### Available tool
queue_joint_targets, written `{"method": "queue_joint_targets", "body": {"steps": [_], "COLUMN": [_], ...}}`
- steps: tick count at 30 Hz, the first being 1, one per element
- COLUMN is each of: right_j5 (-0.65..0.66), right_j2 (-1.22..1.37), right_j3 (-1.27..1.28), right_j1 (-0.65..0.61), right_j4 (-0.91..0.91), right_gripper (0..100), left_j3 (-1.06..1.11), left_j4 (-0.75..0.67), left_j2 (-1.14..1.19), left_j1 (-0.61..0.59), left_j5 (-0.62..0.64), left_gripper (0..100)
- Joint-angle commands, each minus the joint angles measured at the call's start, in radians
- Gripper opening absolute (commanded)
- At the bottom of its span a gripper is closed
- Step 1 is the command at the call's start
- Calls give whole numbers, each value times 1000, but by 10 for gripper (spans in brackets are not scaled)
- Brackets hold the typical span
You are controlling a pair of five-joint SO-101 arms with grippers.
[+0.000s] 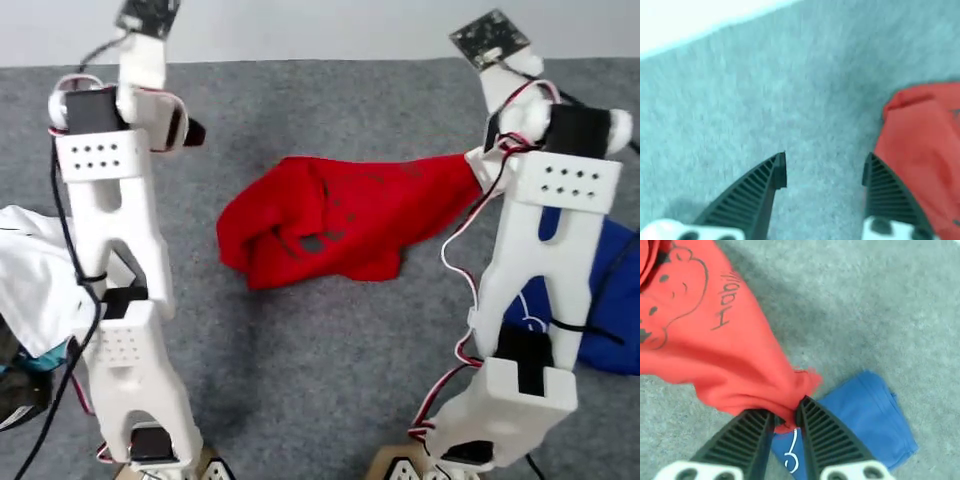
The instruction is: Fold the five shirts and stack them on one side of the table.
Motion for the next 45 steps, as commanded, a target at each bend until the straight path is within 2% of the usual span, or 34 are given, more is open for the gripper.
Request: {"method": "queue_joint_targets", "body": {"steps": [1, 5, 10, 18, 23, 29, 34, 37, 41, 45], "right_j5": [2, 6, 6, 6, 2, 6, 6, 6, 3, 3], "right_j2": [-48, -48, -48, -48, -48, -50, -50, -50, -48, -48], "right_j3": [-3, -3, -3, 21, 57, 57, 57, 57, 58, 58], "right_j1": [39, 70, 96, 104, 104, 101, 104, 104, 99, 99], "right_j4": [39, 39, 39, 38, 38, 38, 38, 38, 38, 38], "right_gripper": [10, 10, 10, 10, 10, 10, 10, 10, 10, 10], "left_j3": [-16, 160, 415, 794, 1021, 1213, 1211, 1129, 892, 656], "left_j4": [34, 32, 29, 20, -100, -310, -442, -477, -471, -471], "left_j2": [-87, -207, -367, -516, -499, -397, -250, -167, -71, 18], "left_j1": [72, 213, 396, 677, 787, 786, 671, 574, 448, 376], "left_j5": [8, -15, -34, -29, -29, -35, -74, -100, -95, -94], "left_gripper": [204, 87, 6, 5, 5, 5, 5, 5, 5, 6]}}
